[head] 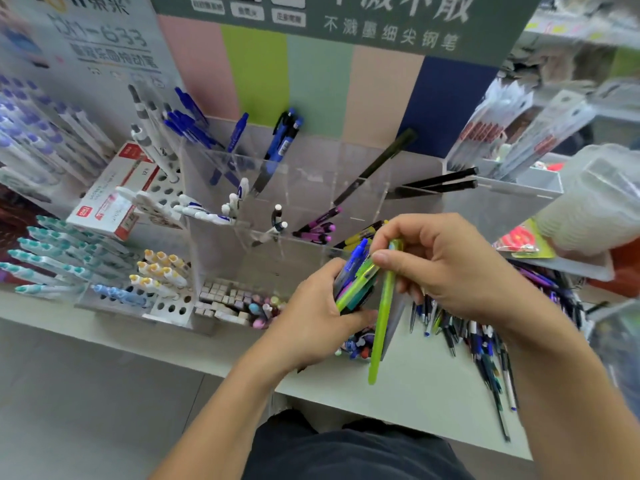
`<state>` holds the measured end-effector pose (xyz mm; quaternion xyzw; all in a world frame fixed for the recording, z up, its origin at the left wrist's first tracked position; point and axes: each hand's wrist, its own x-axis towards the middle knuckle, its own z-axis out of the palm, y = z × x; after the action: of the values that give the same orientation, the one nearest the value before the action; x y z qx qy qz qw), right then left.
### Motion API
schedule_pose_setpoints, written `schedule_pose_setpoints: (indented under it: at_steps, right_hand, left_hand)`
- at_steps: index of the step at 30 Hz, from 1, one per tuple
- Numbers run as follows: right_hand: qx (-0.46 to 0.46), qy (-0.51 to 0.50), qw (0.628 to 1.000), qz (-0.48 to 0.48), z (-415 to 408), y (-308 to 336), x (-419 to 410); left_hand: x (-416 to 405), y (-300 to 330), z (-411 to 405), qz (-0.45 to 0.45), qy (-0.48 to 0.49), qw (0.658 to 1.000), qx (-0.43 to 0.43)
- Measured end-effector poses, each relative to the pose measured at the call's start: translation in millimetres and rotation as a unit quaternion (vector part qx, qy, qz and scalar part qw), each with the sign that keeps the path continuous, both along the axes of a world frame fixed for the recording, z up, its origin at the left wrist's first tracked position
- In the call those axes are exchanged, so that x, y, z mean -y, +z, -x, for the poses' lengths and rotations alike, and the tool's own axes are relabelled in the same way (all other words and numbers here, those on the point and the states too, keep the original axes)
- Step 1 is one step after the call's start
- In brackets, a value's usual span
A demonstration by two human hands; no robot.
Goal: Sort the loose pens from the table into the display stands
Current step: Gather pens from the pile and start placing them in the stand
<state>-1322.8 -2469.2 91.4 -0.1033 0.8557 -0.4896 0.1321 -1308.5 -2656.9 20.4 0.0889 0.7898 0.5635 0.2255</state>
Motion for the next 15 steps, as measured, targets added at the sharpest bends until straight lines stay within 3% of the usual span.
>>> schedule_pose_setpoints:
  at_steps: [6,10,15]
  right_hand:
    - [-0.087,-0.053,0.995,0.011,-1.7,22.3,-33.5]
    - [-0.17,-0.151,0.972,0.061,-5.6,48.1,-70.3]
    - [-0.189,-0.194,0.96,0.063,-12.8,49.8,-58.8]
  left_hand:
    - [1.3,0.4,5.7,-0.083,-0.032,0.995,0.053]
    - [20.6,-11.3,0.3,-0.137,0.04,0.983,0.114]
    - [45.4,-17.8,-4.7,-0.277,0.154,0.931,0.18]
